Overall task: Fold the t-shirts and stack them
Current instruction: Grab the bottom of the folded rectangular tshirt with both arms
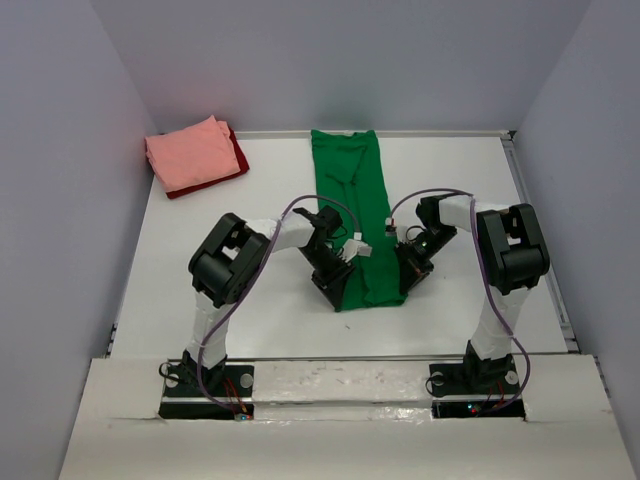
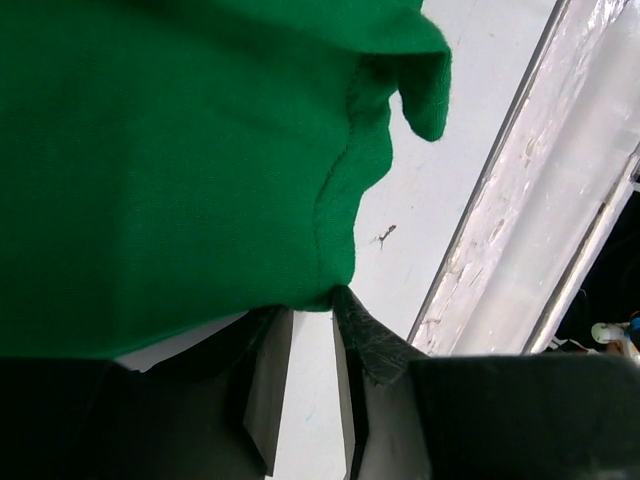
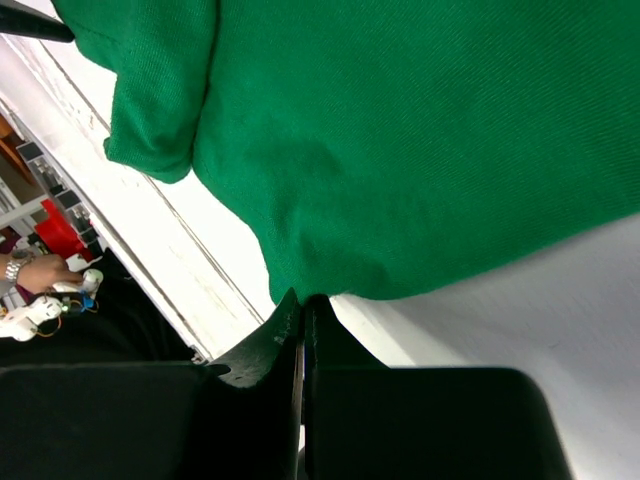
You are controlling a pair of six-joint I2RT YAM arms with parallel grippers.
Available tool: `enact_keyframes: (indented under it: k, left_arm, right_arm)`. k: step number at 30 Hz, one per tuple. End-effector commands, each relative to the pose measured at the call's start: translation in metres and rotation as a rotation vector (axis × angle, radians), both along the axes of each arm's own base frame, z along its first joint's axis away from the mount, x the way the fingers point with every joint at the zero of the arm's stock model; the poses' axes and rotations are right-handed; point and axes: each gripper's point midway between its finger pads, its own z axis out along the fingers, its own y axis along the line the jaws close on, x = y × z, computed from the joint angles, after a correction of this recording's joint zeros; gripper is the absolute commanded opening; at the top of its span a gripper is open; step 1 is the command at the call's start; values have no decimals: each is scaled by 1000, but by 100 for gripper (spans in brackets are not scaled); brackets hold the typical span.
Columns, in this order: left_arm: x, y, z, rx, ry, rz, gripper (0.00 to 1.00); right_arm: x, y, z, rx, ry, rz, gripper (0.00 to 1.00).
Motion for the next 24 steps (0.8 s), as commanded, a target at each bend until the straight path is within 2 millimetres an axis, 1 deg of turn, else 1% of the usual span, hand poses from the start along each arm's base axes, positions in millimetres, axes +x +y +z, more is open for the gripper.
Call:
enact_keyframes:
  k: [1, 3, 5, 7, 8, 9, 11, 15, 19, 22, 24]
  left_arm:
    - [-7, 9, -17, 82, -16, -35, 32]
    - [-7, 10, -20, 98, -21, -32, 28]
    - [-6, 10, -22, 105, -29, -32, 16]
    - [-5, 10, -22, 112, -31, -33, 11]
    - [-5, 10, -22, 112, -35, -34, 3]
    - [-3, 10, -22, 114, -42, -32, 0]
    - [-2, 10, -21, 116, -49, -33, 0]
    - [4, 5, -13, 87, -83, -39, 0]
    - [12, 2, -1, 64, -127, -37, 0]
    - [22, 3, 7, 59, -170, -21, 0]
    - [33, 3, 19, 39, -207, -6, 0]
  right_arm:
    - [13, 5, 7, 43, -55, -1, 0]
    - [13, 5, 7, 45, -56, -1, 0]
    - [13, 5, 8, 45, -59, -1, 0]
    - [12, 4, 7, 44, -58, 0, 0]
    - [12, 4, 7, 42, -57, 2, 0]
    - [12, 4, 6, 42, -56, 2, 0]
    - [12, 4, 6, 44, -56, 3, 0]
    - [12, 6, 9, 56, -59, 3, 0]
    - [18, 7, 18, 61, -105, 2, 0]
    - [27, 7, 26, 53, -139, -5, 0]
    - [31, 6, 28, 42, -157, -7, 0]
